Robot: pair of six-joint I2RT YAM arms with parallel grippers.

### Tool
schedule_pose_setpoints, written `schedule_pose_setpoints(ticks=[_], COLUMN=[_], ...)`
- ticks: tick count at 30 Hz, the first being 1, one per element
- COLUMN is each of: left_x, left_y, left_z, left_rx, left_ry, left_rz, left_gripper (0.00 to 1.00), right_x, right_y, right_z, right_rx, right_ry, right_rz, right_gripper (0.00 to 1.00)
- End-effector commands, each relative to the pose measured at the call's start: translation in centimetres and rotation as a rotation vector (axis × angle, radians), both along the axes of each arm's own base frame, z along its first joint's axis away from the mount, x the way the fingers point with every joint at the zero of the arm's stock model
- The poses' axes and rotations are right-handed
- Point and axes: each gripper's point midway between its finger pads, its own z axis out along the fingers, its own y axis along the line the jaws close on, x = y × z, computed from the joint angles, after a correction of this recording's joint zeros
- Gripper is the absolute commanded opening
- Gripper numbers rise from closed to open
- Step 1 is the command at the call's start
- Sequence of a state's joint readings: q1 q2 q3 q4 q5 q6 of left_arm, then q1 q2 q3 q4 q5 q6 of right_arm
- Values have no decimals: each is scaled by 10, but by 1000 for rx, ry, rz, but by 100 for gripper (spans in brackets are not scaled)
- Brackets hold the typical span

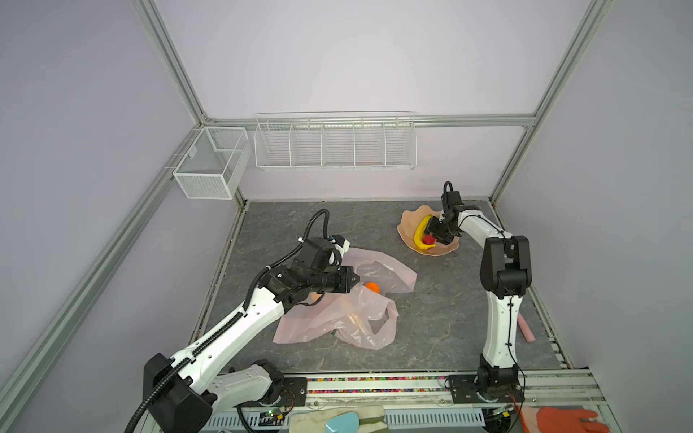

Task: Place the fruits into the plastic bag
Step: Pick up the fruit from the plate.

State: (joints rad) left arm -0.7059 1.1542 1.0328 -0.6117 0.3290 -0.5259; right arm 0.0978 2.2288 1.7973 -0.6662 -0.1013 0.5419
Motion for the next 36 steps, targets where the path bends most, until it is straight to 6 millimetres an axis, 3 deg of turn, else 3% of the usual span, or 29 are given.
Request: schedule_pose_setpoints(ticks=[1,5,10,17,25,36], left_x=[0,-1,-1,-1,-2,-1], left_y=[6,6,7,7,7,4], left_z=[-2,-1,-1,1,2,2], left_rx=[10,10,9,6,5,-2], left_ry=[-1,-2,-5,-11,-16,-17], left_rz=[17,17,19,20,16,3], left_gripper=[0,0,0,0,0,0], right_x=[-2,-4,-1,3,0,-27], right_y=[-5,-5,-6,-9,-11,-3], right_z=[-6,-9,2,35,86,138], right_rx=[-13,-14,-18,-21,-21,69], right_ry=[26,38,13,-47,-151,-276], right_rz=[2,2,-4,-13,-8,3], right_gripper=[59,54,45,35,34,32])
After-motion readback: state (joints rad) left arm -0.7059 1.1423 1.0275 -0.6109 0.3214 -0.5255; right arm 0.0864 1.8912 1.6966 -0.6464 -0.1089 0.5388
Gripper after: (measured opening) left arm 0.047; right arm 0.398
